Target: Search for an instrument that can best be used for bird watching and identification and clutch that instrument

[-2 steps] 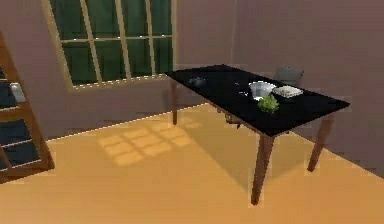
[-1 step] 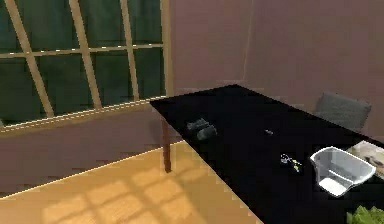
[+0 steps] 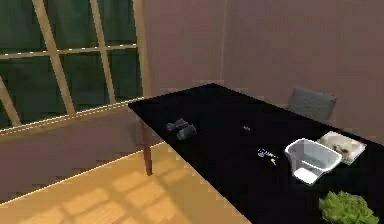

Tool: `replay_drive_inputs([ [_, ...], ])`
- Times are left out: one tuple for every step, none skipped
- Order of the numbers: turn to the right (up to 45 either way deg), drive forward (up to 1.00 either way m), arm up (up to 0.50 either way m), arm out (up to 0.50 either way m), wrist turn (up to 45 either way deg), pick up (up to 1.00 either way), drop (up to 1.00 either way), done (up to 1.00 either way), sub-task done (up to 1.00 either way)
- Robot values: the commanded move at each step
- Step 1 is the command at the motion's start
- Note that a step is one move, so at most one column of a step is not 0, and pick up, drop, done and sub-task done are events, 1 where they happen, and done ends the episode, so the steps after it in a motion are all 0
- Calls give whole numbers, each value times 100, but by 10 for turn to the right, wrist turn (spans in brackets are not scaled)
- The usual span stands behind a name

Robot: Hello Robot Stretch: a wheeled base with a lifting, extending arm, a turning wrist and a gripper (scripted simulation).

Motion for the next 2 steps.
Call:
replay_drive_inputs([
  [0,20,0,0,0,0,0,0,0],
  [-450,0,0,0,0,0,0,0,0],
])
